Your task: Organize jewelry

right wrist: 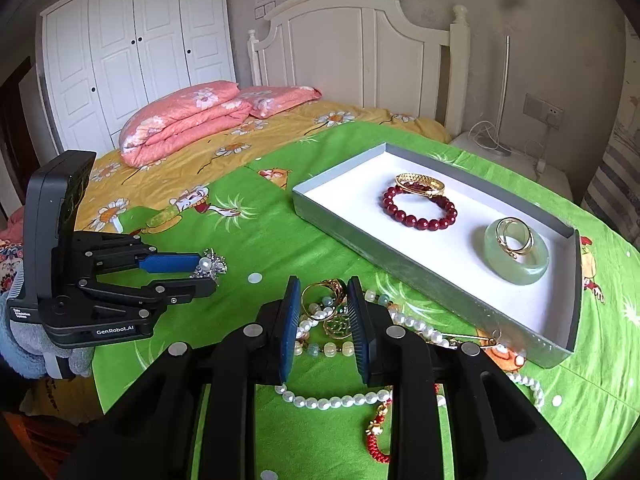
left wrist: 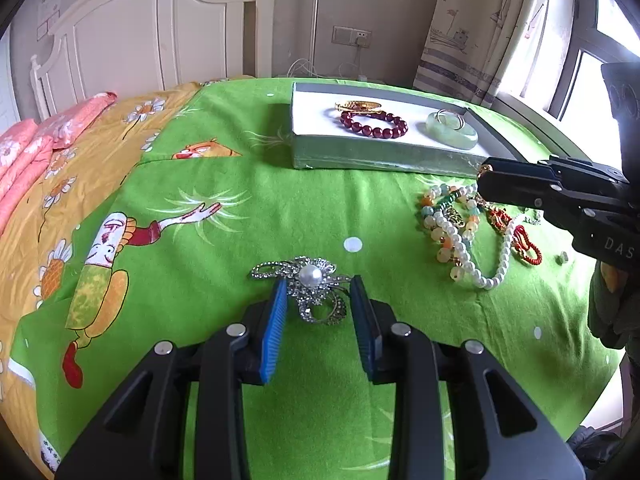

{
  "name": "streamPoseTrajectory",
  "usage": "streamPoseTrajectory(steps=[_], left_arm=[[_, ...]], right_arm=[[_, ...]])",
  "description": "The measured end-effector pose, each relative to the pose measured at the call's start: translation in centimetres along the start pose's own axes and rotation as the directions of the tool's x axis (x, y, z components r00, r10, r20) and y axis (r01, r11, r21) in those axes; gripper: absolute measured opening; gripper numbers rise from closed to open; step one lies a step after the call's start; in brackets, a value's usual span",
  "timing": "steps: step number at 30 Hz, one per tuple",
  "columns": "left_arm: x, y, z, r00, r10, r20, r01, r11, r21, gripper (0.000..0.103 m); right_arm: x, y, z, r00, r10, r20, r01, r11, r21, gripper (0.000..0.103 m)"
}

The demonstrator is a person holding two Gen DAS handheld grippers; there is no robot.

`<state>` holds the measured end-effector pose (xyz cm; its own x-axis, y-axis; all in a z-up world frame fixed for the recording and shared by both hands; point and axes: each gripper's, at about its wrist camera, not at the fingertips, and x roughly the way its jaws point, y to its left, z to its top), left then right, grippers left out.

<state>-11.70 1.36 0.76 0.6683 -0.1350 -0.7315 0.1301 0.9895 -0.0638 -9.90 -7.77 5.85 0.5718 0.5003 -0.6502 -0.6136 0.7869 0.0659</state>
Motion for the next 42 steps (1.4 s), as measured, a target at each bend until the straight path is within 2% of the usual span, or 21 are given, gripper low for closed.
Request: streamPoseTrajectory(steps=[10,21,30,38,39,41,42], left_arm=[[-1.7,-1.3,4.2,0.993,-0.047,0.107,0.041,0.998,0.057,0.031],[1.0,-3.3,9.9,0.982,-0.091,0.165,0.067,0.987,0.145,0.031],[5.7,-4.0,13.2,0.989,-0.090,0.119,0.066,0.978,0.196,0.031],[8.3,-2.8,13.1,0.996,-0.064,0.057,0.052,0.980,0.193,0.032],[8.5,-2.7,13.0,0.997,-0.066,0.045,0.056,0.980,0.192,0.032],[8.8,-2.6,12.8,0.997,-0.066,0.028,0.060,0.980,0.192,0.032],[8.9,-2.5,12.7,0.997,-0.069,0.023,0.064,0.980,0.189,0.034]], right_arm=[[-0.2,-3.0,1.5,0.998,-0.061,0.028,0.060,0.997,0.048,0.025],[2.0,-8.0,2.6,0.991,-0.131,-0.006,0.130,0.976,0.174,0.025],[4.7,-11.0,2.6,0.990,-0.118,-0.081,0.136,0.951,0.276,0.025],[5.8,-11.9,2.3,0.990,-0.093,-0.108,0.122,0.944,0.306,0.026],[5.9,-11.9,2.4,0.990,-0.093,-0.110,0.123,0.942,0.311,0.027],[5.7,-12.2,2.3,0.990,-0.091,-0.104,0.121,0.934,0.336,0.044],[5.5,-12.4,2.3,0.992,-0.080,-0.094,0.109,0.929,0.353,0.057]])
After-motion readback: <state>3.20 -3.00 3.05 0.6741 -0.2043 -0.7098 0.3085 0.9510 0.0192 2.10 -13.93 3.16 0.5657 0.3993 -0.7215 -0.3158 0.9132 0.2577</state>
